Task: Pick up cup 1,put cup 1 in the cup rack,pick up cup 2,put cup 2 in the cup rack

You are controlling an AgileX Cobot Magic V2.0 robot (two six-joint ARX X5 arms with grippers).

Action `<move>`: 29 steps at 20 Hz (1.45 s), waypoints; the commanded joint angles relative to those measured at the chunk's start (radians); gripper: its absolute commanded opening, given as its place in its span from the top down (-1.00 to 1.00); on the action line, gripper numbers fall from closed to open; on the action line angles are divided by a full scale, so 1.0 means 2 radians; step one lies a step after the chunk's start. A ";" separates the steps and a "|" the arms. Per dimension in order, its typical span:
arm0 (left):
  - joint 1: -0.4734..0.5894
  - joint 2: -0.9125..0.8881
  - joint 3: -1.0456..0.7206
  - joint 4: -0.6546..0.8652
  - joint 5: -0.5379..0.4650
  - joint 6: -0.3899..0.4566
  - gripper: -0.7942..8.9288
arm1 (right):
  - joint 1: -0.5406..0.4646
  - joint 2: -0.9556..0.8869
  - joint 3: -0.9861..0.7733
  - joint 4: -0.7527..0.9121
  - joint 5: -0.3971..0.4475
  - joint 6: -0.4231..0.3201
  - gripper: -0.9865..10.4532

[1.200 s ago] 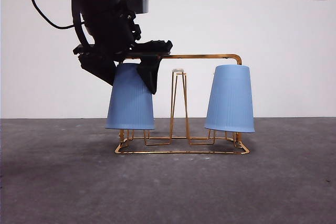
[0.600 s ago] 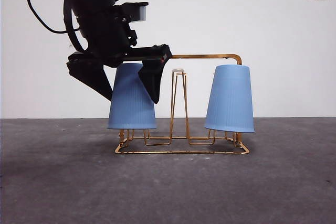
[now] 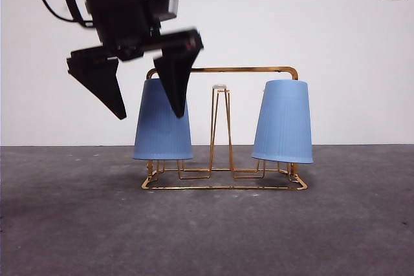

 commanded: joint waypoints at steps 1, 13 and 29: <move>-0.005 0.002 0.030 -0.063 0.023 -0.003 -0.26 | 0.000 -0.002 -0.001 -0.007 0.001 0.002 0.54; -0.084 -0.183 0.126 -0.183 0.026 -0.024 -0.25 | 0.000 0.010 -0.001 -0.150 0.004 0.009 0.55; -0.168 -0.340 0.126 -0.192 0.024 -0.083 0.85 | 0.000 0.029 -0.001 -0.212 -0.007 0.021 0.84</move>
